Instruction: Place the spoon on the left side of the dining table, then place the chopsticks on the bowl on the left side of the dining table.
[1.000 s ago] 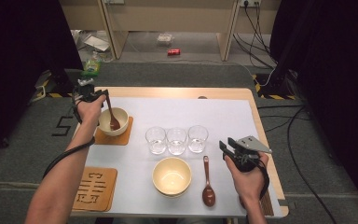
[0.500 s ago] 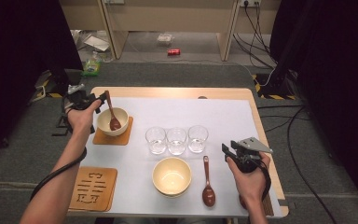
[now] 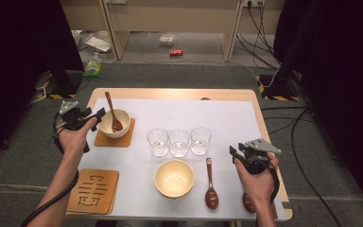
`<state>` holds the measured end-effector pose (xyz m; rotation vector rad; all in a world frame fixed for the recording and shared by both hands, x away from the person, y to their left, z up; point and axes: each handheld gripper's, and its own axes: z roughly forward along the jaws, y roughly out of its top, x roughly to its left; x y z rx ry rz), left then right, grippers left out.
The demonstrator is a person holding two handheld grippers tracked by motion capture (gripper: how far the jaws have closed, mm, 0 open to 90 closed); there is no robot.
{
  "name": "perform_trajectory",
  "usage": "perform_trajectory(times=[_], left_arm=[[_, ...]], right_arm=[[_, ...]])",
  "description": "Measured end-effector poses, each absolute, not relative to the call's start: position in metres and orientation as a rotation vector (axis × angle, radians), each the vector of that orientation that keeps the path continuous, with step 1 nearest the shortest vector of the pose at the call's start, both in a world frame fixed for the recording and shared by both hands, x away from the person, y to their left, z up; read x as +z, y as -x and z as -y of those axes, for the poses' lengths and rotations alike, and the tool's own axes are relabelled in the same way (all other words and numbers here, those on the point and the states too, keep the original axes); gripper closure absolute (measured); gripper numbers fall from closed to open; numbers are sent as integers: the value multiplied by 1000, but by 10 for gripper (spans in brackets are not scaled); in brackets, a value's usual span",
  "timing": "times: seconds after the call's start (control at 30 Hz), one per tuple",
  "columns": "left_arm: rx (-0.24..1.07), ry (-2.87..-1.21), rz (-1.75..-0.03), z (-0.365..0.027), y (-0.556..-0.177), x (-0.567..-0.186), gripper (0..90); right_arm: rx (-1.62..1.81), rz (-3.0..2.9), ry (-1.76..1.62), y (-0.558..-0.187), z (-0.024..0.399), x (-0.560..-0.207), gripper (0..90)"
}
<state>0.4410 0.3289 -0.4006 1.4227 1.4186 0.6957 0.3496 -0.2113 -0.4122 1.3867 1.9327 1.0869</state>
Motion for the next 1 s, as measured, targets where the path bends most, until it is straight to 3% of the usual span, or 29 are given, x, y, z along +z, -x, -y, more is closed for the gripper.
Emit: perform_trajectory(times=[0.5,0.73,1.0], left_arm=[[693,-1482,-1394,-327,-413,-414,379],[708,-1469,-1376,-331,-390,-418,374],[699,-1482,-1374,-332,-388,-418,373]], right_arm=[[971,-2003,-1486,-361,217,-407,623],[822,-2041,-1617,-364,236,-411,649],[717,-2060,-1742,-365,261,-424,660]])
